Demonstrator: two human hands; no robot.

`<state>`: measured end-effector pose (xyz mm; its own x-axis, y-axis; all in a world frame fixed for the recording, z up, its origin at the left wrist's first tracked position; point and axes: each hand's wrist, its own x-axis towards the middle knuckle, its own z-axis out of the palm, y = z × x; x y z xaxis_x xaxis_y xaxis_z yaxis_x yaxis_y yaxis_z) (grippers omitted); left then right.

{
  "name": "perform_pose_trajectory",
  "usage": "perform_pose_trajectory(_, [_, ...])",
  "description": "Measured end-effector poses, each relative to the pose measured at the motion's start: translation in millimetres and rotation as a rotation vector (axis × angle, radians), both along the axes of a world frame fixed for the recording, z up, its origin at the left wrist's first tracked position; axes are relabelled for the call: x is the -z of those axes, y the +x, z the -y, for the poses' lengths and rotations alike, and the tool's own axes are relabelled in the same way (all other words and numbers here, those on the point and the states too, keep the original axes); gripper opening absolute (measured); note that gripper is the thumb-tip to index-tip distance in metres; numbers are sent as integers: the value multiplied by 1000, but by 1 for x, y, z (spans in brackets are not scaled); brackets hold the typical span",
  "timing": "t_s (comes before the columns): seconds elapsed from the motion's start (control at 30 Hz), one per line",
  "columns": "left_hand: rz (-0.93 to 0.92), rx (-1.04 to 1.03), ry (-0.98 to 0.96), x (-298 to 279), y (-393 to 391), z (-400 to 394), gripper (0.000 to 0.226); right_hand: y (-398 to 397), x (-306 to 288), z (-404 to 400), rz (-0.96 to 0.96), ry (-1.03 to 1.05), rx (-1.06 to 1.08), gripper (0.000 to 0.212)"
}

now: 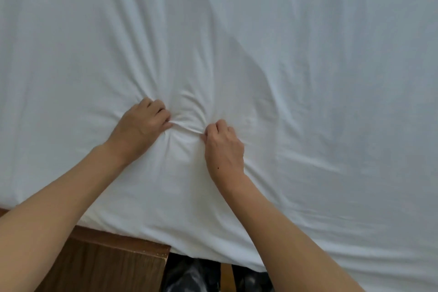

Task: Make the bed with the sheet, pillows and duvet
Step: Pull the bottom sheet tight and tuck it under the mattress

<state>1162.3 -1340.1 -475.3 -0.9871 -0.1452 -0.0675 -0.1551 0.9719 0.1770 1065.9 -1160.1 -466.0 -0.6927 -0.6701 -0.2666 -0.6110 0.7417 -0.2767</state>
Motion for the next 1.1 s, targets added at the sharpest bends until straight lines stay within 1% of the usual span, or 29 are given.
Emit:
perform_pose_trajectory(0.07, [17,58,22,-4,-4,3,25,0,1,0,47,-41,23,38])
perform_pose_trajectory(0.1, [32,74,40,-8,-7,5,22,-1,1,0,91,-57,22,34])
perform_pose_trajectory(0.17, [101,122,90,-21,-13,9,19,-7,-1,-1,219,-66,13,13])
perform_pose_trajectory(0.2, [126,155,112,-29,-16,13,20,-11,-3,0,291,-69,10,7])
perform_pose_trajectory(0.27, [126,203,153,-46,-18,22,19,-14,-11,0,419,-111,30,16])
perform_pose_trajectory(0.4, [157,211,181,-80,-9,34,18,-4,-30,0,547,-287,117,14])
perform_pose_trajectory(0.47, [181,242,159,-84,-10,30,17,-4,-27,-2,605,-289,133,15])
perform_pose_trajectory(0.5, [212,276,114,-80,-14,27,16,-6,-22,-2,616,-253,118,15])
perform_pose_trajectory(0.53, [310,315,37,-76,-22,23,14,-9,-18,0,606,-200,85,14])
perform_pose_trajectory(0.57, [469,312,-28,-70,-30,20,14,-13,-15,3,571,-133,37,14])
perform_pose_trajectory(0.63, [755,279,-144,-55,-44,17,17,-16,-12,12,440,14,-95,17])
perform_pose_trajectory(0.67, [834,266,-160,-50,-49,17,18,-15,-11,15,373,62,-151,17])
perform_pose_trajectory(0.7, [868,264,-171,-46,-54,16,19,-14,-13,16,315,88,-192,16])
perform_pose_trajectory(0.77, [983,214,-136,-47,-65,15,18,-16,-14,16,208,37,-249,17])
perform_pose_trajectory(0.8, [1038,162,-87,-51,-70,14,19,-21,-14,15,147,-48,-248,18])
perform_pose_trajectory(0.83, [1050,94,-31,-55,-75,13,23,-29,-10,13,57,-158,-227,19])
perform_pose_trajectory(0.87, [989,6,44,-56,-78,11,27,-40,-3,10,-55,-273,-178,20])
perform_pose_trajectory(0.9, [835,-91,133,-56,-81,8,29,-53,4,8,-153,-337,-96,25])
perform_pose_trajectory(0.93, [631,-184,205,-54,-82,2,30,-67,9,6,-213,-328,-9,33])
perform_pose_trajectory(0.97, [397,-249,225,-50,-80,-4,31,-80,14,4,-239,-276,79,42])
perform_pose_trajectory(1.0, [196,-269,201,-43,-76,-9,35,-89,17,4,-227,-203,152,49])
perform_pose_trajectory(1.03, [96,-258,153,-34,-69,-11,40,-94,20,6,-189,-126,197,54])
perform_pose_trajectory(1.07, [75,-242,110,-24,-60,-10,46,-94,23,10,-150,-63,205,57])
perform_pose_trajectory(1.1, [108,-235,78,-15,-48,-7,51,-89,24,15,-125,-22,186,59])
